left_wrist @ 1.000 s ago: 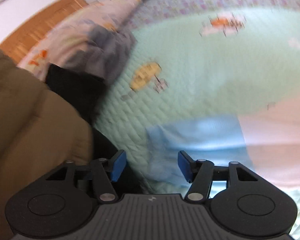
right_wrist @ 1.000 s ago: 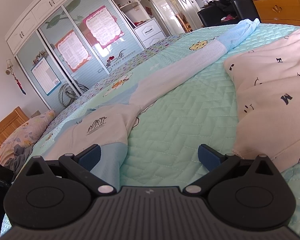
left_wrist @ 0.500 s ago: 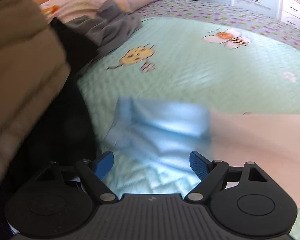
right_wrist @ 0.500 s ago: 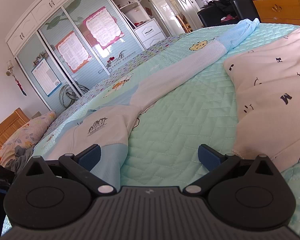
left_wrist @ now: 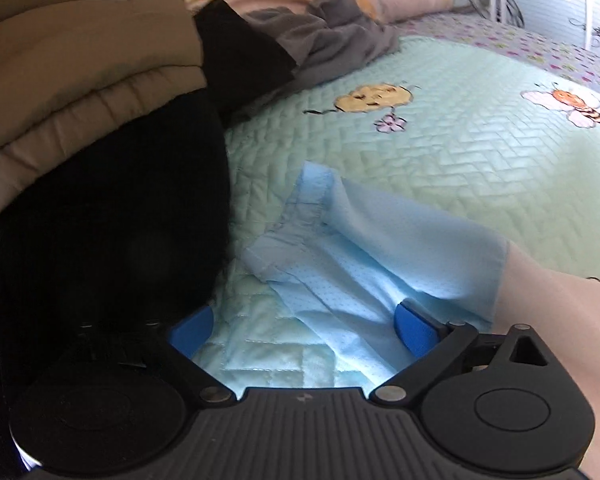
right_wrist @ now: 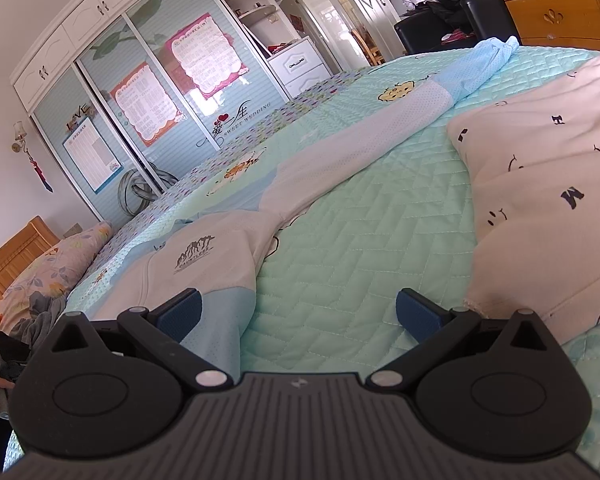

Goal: Fold clothes
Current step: 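Lower the sleeve onto the bed and open the left gripper, then move the right gripper to the other light-blue sleeve cuff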

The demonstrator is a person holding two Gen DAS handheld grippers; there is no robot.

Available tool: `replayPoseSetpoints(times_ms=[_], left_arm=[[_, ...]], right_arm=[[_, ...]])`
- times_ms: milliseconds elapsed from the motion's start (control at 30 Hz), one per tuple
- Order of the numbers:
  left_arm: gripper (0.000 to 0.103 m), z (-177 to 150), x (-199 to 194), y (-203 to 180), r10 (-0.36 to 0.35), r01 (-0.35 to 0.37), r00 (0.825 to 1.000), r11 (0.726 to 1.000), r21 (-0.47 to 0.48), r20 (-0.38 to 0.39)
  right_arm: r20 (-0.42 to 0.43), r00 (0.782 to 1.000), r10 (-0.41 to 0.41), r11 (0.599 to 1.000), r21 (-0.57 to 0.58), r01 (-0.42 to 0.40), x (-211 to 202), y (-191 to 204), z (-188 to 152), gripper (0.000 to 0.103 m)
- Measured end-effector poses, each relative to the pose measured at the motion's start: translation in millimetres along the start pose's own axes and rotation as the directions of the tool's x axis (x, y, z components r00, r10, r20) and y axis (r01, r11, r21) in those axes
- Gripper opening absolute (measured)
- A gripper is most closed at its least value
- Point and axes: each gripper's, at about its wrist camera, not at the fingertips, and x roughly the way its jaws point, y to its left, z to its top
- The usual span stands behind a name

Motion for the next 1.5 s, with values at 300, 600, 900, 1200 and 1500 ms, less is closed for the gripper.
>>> replayPoseSetpoints(times_ms=[300,600,900,1200,1500], left_arm=[[0.051,-40.8,-31.4,19.6,0.105,-0.106,0.993,0.994,0.016,0.047],[0.089,-140.3,-137.4,28.0,-0.061,0.085,0.975,0.991,-0.103,0.215],[0.102,-168.3,-163.6,-0.4,-0.241,0.23,0.932,0.97,0.072,0.27],[0.102,-173.0,-154.9,5.5,-0.331,0.34,0.921,0.94,-0.01,0.204],[0.102,-165.3,-138.5,3.0,-0.377,0.384,0.906,0.923,-0.001,0.191]], right_arm=[[0.001,1.0,0.003,1.0,0.004,-0.003,-0.6,-0.1,0.5,0.103],[0.012,0.999,0.038,0.998,0.051,-0.039,-7.5,-5.1,4.7,0.103],[0.035,0.975,0.221,0.975,-0.021,-0.22,-32.2,60.9,76.8,0.103],[-0.26,0.966,-0.014,0.697,-0.695,-0.177,189.8,264.2,185.5,0.103],[-0.261,0.945,-0.196,0.665,-0.744,-0.068,380.8,304.5,183.1,0.103]])
